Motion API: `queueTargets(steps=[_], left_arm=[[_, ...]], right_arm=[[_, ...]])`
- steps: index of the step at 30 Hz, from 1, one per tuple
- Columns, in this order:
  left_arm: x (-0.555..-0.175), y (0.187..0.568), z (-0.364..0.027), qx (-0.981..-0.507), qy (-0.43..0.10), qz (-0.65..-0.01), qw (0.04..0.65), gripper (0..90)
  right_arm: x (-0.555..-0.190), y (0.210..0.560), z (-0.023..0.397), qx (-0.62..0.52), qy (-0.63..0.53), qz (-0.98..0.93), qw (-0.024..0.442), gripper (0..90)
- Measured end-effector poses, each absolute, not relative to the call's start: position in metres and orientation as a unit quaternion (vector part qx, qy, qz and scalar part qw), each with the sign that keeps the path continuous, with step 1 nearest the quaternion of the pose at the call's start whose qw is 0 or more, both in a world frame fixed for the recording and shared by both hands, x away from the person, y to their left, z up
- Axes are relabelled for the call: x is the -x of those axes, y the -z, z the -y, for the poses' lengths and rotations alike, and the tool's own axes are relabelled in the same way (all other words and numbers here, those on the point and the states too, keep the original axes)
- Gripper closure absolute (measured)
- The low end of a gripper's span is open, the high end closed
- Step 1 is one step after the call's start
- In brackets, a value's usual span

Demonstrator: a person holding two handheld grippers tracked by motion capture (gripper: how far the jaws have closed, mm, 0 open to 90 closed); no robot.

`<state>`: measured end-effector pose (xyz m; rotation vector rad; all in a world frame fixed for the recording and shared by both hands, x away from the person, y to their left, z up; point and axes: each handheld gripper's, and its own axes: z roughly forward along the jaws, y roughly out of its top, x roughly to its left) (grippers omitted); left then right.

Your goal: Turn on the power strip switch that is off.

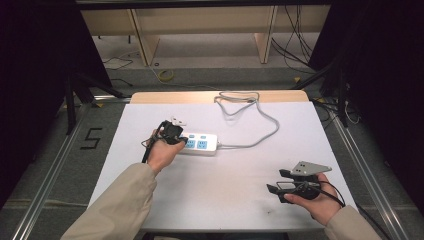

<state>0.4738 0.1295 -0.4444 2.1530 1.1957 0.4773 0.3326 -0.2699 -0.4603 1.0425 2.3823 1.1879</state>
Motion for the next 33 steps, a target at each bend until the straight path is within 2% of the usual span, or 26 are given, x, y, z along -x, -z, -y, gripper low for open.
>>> queueTargets(steps=[33], left_arm=[[-0.484, 0.446, -0.119, -0.818, -0.184, -0.450, 0.306, 89.5]], right_arm=[[-0.333, 0.461, 0.270, -0.362, -0.411, -0.825, 0.140, 27.6]])
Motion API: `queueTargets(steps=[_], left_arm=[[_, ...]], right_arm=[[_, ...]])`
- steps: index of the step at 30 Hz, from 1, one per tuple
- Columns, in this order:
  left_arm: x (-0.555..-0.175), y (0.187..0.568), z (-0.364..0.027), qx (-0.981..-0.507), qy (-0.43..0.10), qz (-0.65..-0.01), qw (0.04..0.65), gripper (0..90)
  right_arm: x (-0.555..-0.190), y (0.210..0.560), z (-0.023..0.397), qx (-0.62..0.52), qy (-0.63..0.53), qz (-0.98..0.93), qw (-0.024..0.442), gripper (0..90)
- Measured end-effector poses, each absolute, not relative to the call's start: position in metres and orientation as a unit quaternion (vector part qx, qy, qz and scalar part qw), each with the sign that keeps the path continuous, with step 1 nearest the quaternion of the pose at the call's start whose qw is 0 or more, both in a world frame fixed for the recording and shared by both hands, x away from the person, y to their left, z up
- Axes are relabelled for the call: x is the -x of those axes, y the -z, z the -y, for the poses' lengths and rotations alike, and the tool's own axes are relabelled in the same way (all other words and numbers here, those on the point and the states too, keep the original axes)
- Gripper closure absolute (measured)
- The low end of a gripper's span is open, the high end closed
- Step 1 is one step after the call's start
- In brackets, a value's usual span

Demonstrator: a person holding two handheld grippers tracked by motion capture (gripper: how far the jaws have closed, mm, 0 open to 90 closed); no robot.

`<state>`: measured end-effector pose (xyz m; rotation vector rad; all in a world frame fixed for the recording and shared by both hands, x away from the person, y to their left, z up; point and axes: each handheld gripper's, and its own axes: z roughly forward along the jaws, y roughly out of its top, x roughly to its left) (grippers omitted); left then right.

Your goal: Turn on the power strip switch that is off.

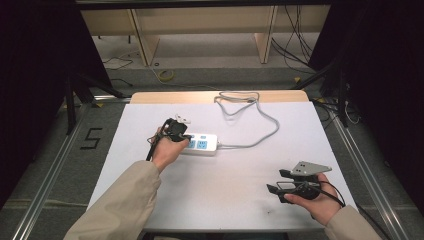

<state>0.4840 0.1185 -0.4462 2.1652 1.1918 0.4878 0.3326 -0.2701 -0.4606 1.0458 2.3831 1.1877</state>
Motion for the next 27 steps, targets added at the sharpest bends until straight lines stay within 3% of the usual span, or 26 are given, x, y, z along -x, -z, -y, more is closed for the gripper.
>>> queueTargets(steps=[27], left_arm=[[-0.497, 0.447, -0.107, -0.818, -0.178, -0.452, 0.310, 89.6]], right_arm=[[-0.333, 0.461, 0.271, -0.362, -0.412, -0.824, 0.138, 27.6]])
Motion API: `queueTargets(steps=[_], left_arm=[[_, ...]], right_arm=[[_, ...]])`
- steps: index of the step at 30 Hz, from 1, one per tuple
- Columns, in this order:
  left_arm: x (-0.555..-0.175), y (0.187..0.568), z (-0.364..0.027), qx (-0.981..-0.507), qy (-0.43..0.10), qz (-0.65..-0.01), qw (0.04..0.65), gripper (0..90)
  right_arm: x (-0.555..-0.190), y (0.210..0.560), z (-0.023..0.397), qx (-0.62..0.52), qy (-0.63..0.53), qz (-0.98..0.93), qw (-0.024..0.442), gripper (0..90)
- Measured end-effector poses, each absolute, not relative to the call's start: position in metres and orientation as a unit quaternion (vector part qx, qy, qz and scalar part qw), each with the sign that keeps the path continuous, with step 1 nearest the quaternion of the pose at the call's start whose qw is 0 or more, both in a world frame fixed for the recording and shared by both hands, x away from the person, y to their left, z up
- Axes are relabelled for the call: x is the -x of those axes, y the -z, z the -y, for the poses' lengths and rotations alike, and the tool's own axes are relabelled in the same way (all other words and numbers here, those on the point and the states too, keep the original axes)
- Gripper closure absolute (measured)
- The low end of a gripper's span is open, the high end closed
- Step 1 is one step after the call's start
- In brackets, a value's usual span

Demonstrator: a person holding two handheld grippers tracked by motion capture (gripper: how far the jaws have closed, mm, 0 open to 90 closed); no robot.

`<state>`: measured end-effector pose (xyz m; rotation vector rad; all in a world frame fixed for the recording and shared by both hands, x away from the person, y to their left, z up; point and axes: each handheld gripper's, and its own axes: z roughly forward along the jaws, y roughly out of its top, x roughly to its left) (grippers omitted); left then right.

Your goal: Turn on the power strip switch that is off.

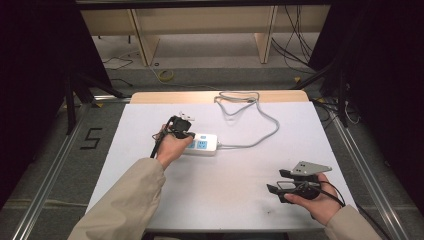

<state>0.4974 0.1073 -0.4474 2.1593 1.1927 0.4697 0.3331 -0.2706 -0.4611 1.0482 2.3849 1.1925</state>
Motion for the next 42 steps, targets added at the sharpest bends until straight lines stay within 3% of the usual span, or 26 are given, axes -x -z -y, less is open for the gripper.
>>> queueTargets(steps=[42], left_arm=[[-0.522, 0.447, -0.104, -0.825, -0.174, -0.463, 0.272, 89.6]], right_arm=[[-0.333, 0.461, 0.271, -0.361, -0.412, -0.825, 0.136, 27.6]])
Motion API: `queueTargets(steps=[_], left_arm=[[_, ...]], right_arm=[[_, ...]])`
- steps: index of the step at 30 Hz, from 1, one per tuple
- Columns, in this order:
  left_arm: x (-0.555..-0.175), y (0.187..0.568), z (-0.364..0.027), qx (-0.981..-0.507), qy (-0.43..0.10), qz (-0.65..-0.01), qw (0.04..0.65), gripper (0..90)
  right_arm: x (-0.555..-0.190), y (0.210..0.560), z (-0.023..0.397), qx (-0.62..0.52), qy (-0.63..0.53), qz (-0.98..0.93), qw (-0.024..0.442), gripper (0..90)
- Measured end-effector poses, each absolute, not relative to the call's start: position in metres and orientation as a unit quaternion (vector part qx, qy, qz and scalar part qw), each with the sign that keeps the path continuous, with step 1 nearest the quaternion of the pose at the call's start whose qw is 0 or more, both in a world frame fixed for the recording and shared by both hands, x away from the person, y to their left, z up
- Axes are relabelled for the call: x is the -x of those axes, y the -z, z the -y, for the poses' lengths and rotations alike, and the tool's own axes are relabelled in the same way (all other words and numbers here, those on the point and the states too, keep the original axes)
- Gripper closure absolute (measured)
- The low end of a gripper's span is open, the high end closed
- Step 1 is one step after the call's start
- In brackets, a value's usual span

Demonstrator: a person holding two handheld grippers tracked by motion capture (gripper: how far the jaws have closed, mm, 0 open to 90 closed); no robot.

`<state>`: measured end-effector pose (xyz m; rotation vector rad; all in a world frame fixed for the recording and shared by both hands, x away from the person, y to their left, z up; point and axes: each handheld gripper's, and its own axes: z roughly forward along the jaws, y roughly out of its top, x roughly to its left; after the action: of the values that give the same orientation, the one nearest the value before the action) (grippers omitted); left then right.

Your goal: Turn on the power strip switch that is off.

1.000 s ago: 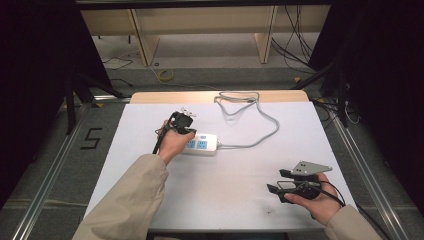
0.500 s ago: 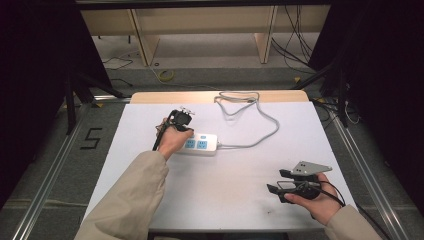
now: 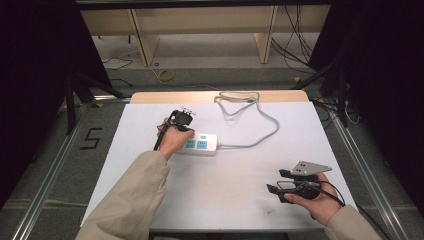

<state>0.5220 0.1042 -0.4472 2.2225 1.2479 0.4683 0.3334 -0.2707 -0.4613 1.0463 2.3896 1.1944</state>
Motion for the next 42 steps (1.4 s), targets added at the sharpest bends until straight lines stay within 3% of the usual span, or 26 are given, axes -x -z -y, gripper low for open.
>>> queueTargets(steps=[42], left_arm=[[-0.5256, 0.4456, -0.0945, -0.839, -0.180, -0.460, 0.227, 89.8]], right_arm=[[-0.3336, 0.4608, 0.2685, -0.358, -0.413, -0.826, 0.138, 27.6]])
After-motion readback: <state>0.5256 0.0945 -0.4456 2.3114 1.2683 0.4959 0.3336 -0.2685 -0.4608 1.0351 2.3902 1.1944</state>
